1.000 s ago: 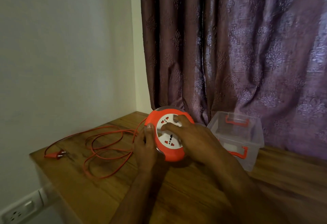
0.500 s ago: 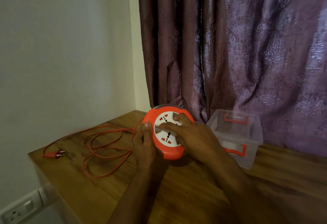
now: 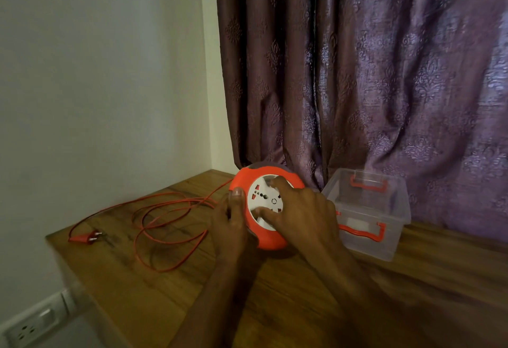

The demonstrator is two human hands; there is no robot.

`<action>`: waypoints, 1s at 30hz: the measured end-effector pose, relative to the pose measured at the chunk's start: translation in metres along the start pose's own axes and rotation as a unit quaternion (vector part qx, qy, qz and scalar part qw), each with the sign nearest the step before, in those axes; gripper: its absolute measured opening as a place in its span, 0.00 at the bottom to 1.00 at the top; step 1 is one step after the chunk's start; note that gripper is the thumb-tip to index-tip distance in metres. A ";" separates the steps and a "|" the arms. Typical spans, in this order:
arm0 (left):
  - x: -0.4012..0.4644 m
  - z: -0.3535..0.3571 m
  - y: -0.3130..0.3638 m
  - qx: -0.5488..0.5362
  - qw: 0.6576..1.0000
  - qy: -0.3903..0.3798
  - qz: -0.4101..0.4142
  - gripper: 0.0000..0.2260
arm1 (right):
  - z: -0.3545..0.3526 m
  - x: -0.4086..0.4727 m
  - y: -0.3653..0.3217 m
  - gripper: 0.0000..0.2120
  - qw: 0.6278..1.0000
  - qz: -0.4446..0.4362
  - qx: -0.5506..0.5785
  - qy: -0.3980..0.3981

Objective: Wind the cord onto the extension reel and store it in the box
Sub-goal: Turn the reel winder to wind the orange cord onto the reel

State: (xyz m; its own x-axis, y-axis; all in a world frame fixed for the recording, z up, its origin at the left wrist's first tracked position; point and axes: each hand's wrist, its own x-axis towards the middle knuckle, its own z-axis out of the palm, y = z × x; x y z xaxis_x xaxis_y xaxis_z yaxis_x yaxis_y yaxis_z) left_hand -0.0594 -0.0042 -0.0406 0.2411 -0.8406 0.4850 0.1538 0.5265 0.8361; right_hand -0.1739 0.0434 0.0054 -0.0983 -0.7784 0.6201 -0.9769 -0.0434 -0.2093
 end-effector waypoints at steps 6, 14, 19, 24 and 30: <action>-0.004 0.002 0.001 0.015 0.999 -0.025 0.019 0.14 | 0.005 -0.001 -0.001 0.36 0.993 0.106 0.054 0.012; -0.002 0.001 0.002 0.007 1.000 0.001 -0.030 0.26 | -0.005 0.003 0.002 0.19 0.991 0.086 0.102 -0.001; 0.001 0.000 0.001 -0.039 0.998 0.035 -0.044 0.35 | -0.019 0.005 -0.003 0.21 0.997 -0.068 -0.013 -0.020; 0.007 -0.001 -0.006 -0.048 0.996 0.049 -0.064 0.15 | -0.023 0.001 -0.008 0.25 0.985 -0.120 -0.037 -0.121; 0.003 0.001 -0.001 -0.052 0.996 0.045 -0.059 0.11 | -0.022 0.001 -0.001 0.23 0.980 -0.131 -0.058 -0.135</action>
State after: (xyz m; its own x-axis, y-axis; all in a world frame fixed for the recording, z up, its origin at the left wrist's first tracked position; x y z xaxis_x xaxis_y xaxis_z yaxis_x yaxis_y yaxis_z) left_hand -0.0598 -0.0077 -0.0395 0.2996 -0.8852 0.3560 0.2837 0.4389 0.8526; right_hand -0.1770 0.0562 0.0226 0.1971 -0.8884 0.4146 -0.9786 -0.2041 0.0279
